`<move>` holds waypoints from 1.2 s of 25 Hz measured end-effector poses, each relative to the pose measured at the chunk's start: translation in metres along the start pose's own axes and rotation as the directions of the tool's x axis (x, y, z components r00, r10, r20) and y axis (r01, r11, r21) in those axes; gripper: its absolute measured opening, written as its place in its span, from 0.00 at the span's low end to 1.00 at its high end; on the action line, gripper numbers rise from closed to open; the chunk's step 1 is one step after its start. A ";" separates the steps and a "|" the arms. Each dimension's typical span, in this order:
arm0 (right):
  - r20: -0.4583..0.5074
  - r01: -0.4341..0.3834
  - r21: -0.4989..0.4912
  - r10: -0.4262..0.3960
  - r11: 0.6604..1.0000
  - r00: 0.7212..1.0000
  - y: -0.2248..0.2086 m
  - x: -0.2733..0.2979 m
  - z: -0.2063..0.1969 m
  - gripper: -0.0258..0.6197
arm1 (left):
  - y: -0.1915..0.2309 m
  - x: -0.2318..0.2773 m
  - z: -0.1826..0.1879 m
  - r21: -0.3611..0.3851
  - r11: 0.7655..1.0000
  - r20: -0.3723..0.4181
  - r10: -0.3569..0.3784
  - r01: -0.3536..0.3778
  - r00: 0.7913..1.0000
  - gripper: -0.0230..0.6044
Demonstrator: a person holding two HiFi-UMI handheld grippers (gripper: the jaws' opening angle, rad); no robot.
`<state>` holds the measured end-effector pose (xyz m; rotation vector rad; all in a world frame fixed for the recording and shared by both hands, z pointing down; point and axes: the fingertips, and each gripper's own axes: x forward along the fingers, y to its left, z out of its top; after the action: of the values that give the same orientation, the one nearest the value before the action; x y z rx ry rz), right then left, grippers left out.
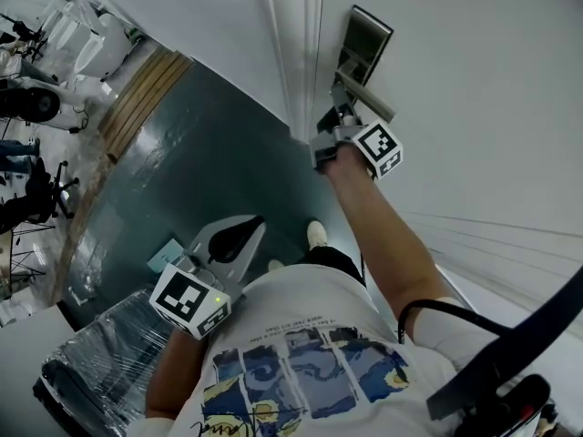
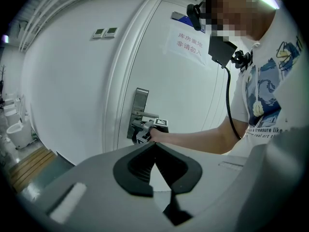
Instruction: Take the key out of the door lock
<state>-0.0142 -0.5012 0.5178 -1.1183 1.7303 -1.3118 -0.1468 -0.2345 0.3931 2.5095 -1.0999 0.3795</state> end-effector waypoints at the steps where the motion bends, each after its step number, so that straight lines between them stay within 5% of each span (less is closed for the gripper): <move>1: 0.010 -0.001 0.013 0.001 1.000 1.000 0.000 0.000 0.000 0.12 | 0.001 -0.001 0.000 0.000 1.000 -0.001 0.000 0.000 1.000 0.04; 9: 0.075 0.006 0.137 -0.017 0.991 0.997 -0.004 0.000 0.001 0.08 | 0.004 -0.007 -0.001 -0.001 1.000 -0.008 -0.008 0.008 1.000 0.04; 19: 0.139 0.034 0.167 -0.058 0.985 0.989 -0.009 -0.006 0.001 0.08 | 0.005 -0.024 -0.013 -0.002 1.000 -0.017 -0.028 0.028 0.999 0.04; 30: 0.094 0.059 0.193 -0.078 0.979 0.992 -0.003 -0.030 -0.054 0.07 | 0.008 -0.059 -0.025 0.003 1.000 0.004 -0.013 0.013 1.000 0.04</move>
<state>-0.0497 -0.4534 0.5352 -1.1227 1.4714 -1.4047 -0.1936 -0.1905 0.3947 2.5202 -1.0856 0.3729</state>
